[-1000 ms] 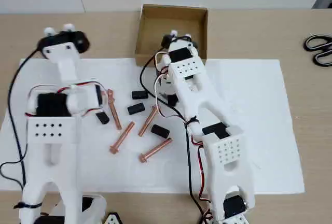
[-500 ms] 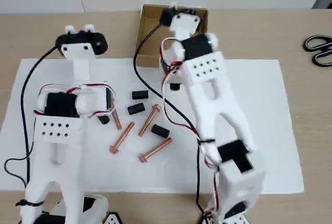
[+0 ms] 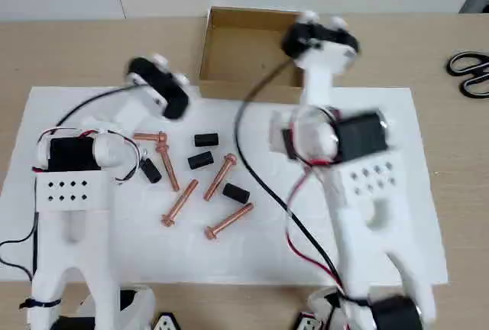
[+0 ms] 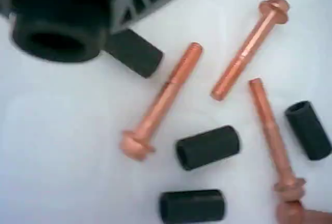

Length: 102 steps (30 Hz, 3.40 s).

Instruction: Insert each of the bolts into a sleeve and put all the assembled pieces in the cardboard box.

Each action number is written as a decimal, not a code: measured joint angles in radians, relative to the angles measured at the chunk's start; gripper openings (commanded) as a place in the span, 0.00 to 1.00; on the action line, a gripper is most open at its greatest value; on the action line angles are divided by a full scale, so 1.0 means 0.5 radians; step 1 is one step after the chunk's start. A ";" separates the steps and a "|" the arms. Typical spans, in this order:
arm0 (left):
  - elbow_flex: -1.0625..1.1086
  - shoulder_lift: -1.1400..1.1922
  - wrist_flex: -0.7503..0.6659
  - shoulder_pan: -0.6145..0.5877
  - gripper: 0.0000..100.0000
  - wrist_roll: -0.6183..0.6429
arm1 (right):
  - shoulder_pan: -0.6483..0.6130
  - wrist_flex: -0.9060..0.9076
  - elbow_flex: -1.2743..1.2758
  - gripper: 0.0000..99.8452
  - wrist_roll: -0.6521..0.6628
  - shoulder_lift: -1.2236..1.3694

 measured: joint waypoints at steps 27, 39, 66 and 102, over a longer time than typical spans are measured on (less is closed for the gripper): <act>-0.681 0.439 0.503 0.049 0.01 -0.457 | 0.601 -1.452 2.302 0.00 0.408 -1.378; -1.264 1.617 0.534 0.083 0.01 -0.979 | 0.439 -1.470 2.329 0.00 0.408 -1.381; -2.277 2.630 0.534 -0.055 0.15 -1.077 | 0.439 -1.470 2.351 0.01 0.512 -1.384; -2.369 2.529 0.543 0.012 0.15 -1.077 | 0.439 -1.580 2.455 0.01 0.512 -1.384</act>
